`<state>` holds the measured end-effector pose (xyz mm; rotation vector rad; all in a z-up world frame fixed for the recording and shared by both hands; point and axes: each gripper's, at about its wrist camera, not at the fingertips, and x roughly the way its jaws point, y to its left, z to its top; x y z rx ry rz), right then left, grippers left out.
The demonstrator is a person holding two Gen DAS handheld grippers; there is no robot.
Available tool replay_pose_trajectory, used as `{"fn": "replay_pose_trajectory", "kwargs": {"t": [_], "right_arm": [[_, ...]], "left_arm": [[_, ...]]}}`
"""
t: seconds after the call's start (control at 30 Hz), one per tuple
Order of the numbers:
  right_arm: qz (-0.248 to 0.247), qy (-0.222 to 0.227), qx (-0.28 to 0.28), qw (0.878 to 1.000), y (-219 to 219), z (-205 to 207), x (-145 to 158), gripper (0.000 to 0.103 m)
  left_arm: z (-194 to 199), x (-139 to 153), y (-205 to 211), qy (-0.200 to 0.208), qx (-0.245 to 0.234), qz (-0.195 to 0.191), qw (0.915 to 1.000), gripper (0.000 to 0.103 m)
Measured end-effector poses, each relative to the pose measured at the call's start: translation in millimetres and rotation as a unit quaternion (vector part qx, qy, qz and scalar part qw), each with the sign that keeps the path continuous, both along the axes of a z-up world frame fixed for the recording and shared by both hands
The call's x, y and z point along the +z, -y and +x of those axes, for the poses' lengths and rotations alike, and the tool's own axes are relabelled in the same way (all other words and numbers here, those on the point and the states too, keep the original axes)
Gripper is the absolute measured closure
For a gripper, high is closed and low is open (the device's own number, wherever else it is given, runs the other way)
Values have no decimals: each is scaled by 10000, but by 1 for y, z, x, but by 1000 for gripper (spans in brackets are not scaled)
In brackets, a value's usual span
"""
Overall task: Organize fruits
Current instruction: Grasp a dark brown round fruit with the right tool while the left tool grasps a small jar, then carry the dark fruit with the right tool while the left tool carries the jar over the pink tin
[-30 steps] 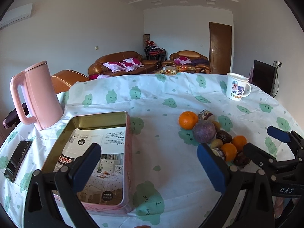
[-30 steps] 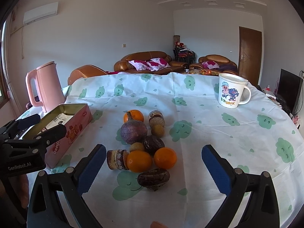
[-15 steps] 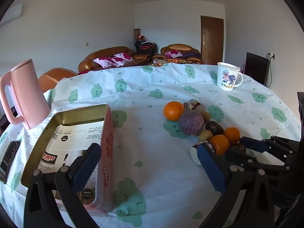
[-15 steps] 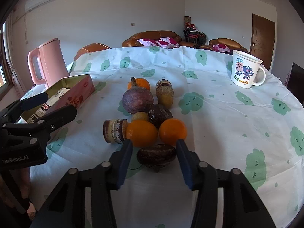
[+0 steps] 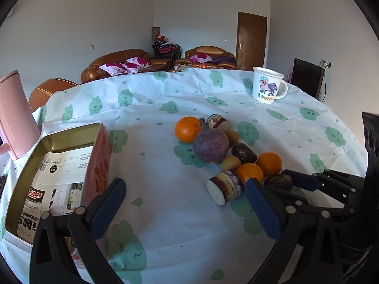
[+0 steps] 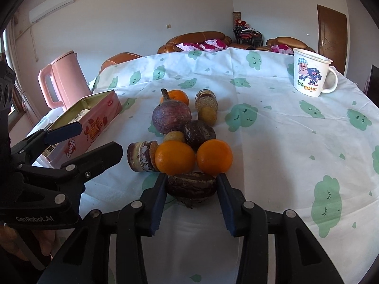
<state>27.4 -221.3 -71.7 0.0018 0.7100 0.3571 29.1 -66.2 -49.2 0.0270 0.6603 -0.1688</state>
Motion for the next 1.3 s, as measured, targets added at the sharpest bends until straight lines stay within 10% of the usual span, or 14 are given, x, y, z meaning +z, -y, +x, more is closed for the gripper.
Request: {"fn": "replay_pose_trajectory", "kwargs": {"t": [0.47, 0.63, 1.3], "right_arm": [[199, 244, -554, 9980, 30, 0, 6, 59], [149, 312, -519, 9981, 28, -3, 5, 59], [-32, 948, -321, 9950, 17, -20, 14, 59]], "left_arm": [[29, -22, 30, -846, -717, 115, 9938, 21], [30, -29, 28, -1059, -829, -47, 9909, 61], [8, -9, 13, -181, -549, -172, 9982, 63]]}}
